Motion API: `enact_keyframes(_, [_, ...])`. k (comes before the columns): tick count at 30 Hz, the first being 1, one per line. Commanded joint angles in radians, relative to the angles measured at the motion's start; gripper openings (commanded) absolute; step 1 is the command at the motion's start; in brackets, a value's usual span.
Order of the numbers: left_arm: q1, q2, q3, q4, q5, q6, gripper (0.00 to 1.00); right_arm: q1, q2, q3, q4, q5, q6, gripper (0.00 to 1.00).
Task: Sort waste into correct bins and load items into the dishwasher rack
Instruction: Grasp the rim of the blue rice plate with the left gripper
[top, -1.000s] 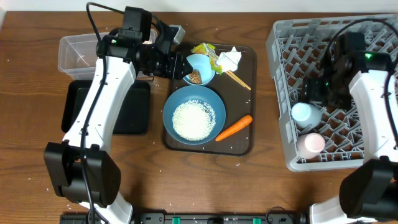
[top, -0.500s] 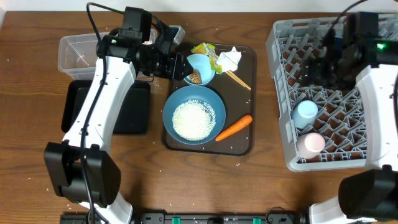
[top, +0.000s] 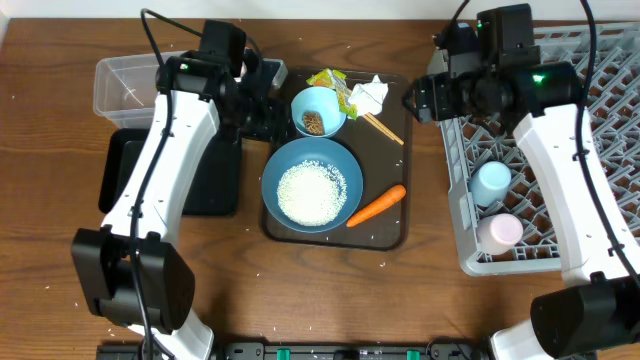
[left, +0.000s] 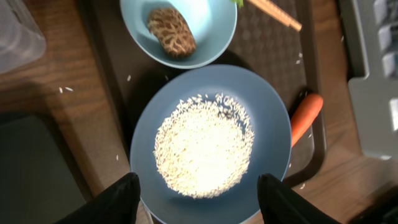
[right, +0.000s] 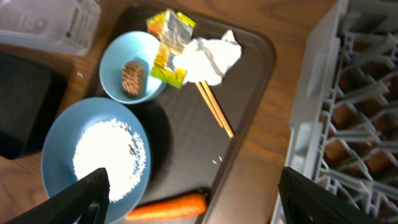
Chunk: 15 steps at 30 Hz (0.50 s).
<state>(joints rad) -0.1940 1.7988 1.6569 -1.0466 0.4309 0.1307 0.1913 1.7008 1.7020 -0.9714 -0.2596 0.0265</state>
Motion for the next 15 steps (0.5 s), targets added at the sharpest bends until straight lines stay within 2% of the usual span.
enact_keyframes(1, [-0.059, 0.011, -0.013, -0.012, -0.084, 0.059, 0.62, 0.003, 0.014, 0.017, 0.015, 0.001, 0.029, 0.8])
enact_keyframes(6, [-0.155, 0.012, -0.013, 0.021, -0.251, 0.059, 0.62, 0.003, 0.027, 0.016, 0.026, 0.001, 0.029, 0.8])
enact_keyframes(15, [-0.292, 0.068, -0.013, 0.083, -0.259, 0.024, 0.63, -0.029, 0.034, 0.016, 0.051, 0.002, 0.048, 0.81])
